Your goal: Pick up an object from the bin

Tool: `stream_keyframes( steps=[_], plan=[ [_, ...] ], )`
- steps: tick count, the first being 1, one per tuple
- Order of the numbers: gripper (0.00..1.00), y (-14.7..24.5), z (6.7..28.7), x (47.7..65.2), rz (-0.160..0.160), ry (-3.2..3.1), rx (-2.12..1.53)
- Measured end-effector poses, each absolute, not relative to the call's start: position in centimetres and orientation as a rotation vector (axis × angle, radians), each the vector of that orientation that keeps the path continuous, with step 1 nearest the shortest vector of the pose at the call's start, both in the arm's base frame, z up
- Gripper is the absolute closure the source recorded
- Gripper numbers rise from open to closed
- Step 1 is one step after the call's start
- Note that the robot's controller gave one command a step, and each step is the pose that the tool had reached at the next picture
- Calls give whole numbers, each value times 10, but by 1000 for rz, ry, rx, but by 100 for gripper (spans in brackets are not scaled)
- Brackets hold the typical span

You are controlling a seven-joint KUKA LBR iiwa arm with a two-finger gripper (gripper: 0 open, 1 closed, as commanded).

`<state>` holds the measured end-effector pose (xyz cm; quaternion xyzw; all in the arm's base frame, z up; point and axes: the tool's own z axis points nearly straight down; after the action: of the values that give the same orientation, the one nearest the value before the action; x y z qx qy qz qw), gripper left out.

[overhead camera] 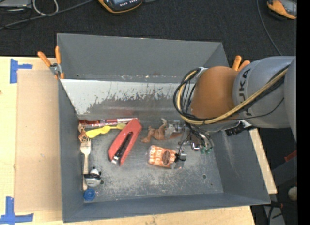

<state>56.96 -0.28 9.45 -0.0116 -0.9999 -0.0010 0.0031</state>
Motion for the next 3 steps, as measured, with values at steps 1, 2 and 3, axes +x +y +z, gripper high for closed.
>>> stream_keyframes(
  steps=[1, 2, 3],
  plan=[
    [100, -5, 71, 562, -4, -3137, -57],
    [100, -5, 71, 562, -4, -3137, -57],
    [100, -21, 71, 581, -10, -3121, 326]
  ],
)
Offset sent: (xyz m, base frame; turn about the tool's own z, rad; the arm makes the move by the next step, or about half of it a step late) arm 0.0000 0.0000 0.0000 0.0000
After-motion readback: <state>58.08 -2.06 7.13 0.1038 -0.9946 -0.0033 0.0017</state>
